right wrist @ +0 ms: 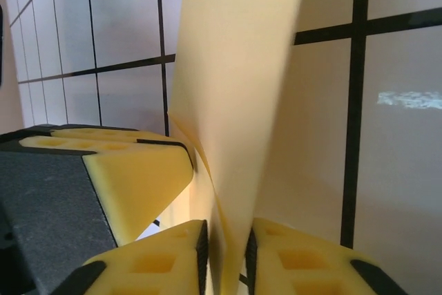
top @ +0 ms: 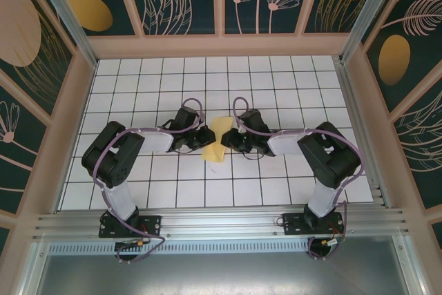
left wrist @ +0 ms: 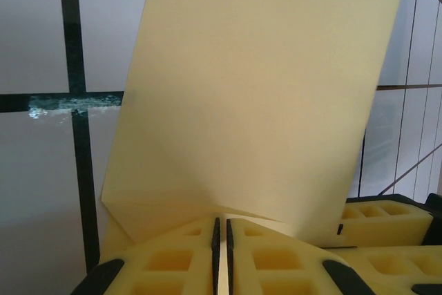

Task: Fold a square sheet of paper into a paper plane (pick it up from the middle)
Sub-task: Turn over the paper at the center of the table.

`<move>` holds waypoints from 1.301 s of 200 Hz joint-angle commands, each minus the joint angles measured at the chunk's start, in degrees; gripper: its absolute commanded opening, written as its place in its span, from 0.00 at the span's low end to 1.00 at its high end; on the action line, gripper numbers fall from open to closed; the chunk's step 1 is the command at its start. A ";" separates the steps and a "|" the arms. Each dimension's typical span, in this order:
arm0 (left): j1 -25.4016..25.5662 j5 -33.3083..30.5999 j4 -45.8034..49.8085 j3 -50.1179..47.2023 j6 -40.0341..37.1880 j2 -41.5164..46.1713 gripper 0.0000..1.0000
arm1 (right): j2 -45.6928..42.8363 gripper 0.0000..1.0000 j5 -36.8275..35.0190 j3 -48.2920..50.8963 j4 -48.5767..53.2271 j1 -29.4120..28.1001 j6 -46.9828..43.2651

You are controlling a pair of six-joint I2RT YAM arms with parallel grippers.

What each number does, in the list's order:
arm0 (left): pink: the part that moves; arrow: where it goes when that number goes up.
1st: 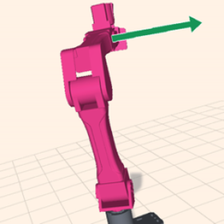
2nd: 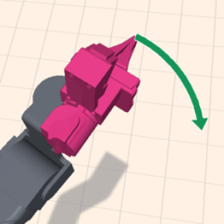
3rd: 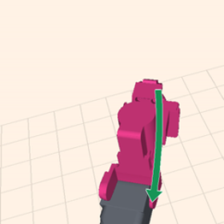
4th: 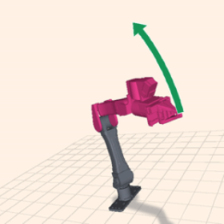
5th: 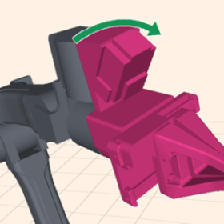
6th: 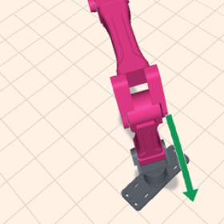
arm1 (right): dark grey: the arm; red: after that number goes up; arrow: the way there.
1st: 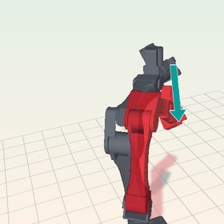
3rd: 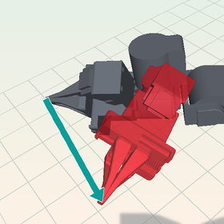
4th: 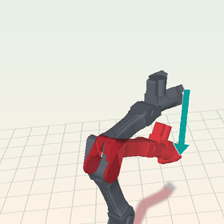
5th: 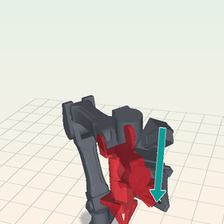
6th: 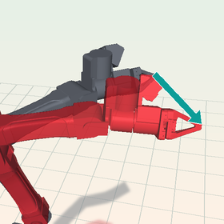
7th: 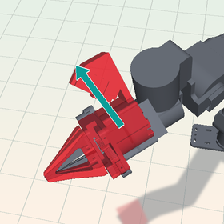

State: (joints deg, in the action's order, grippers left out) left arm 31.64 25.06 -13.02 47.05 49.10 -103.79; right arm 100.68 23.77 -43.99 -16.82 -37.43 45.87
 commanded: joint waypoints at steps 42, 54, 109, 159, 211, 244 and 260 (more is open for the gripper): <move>0.35 -0.14 -1.42 -0.79 2.08 6.67 0.23 | -2.73 0.05 0.22 0.00 2.04 0.43 -1.99; 0.35 -1.00 -1.29 -0.99 2.21 9.29 0.23 | -4.93 0.03 -1.66 -0.85 5.90 0.44 -3.66; 0.27 -19.17 6.51 -6.17 0.94 27.13 0.31 | -15.66 0.03 -29.83 -13.31 42.46 -2.51 -12.65; 0.08 -30.48 11.69 -10.80 2.24 38.40 0.36 | -1.35 0.02 -60.34 -32.39 77.30 -14.00 -4.96; -0.38 -44.18 20.59 -13.23 7.59 48.86 0.35 | 18.86 0.06 -62.15 -45.64 83.01 -21.92 -1.06; -0.64 -51.52 24.77 -17.13 11.72 58.71 0.33 | 22.07 0.11 -51.36 -46.73 73.08 -22.78 -3.24; -0.71 -53.65 26.31 -18.52 12.59 62.72 0.33 | 22.25 0.15 -46.94 -45.36 68.72 -22.74 -3.98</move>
State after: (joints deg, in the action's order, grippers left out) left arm 31.40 -21.47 8.27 30.79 58.41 -45.65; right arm 122.80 -30.06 -88.75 57.12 -60.27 42.33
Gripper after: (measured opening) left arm 0.335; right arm 0.127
